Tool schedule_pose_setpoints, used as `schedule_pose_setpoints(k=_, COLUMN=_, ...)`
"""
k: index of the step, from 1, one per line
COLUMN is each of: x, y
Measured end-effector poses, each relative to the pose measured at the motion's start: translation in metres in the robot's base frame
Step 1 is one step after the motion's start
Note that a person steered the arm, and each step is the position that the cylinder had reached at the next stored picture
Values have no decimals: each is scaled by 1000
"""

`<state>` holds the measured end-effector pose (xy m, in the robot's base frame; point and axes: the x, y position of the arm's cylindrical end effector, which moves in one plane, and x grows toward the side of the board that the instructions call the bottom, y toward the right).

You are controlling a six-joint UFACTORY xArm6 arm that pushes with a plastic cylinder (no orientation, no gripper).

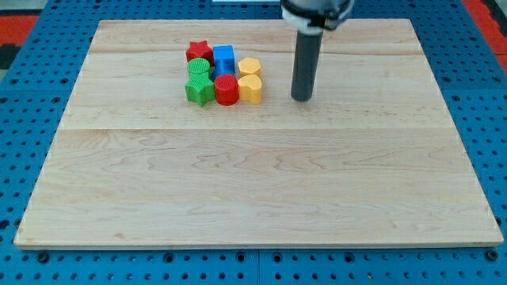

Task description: Separate the yellow heart from the group of blocks

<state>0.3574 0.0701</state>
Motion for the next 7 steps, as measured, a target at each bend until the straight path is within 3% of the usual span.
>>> schedule_pose_setpoints(k=1, x=-14, y=-41)
schedule_pose_setpoints(k=5, x=-24, y=-52)
schedule_pose_setpoints(k=6, x=-24, y=-105)
schedule_pose_setpoints(k=7, x=-24, y=-117)
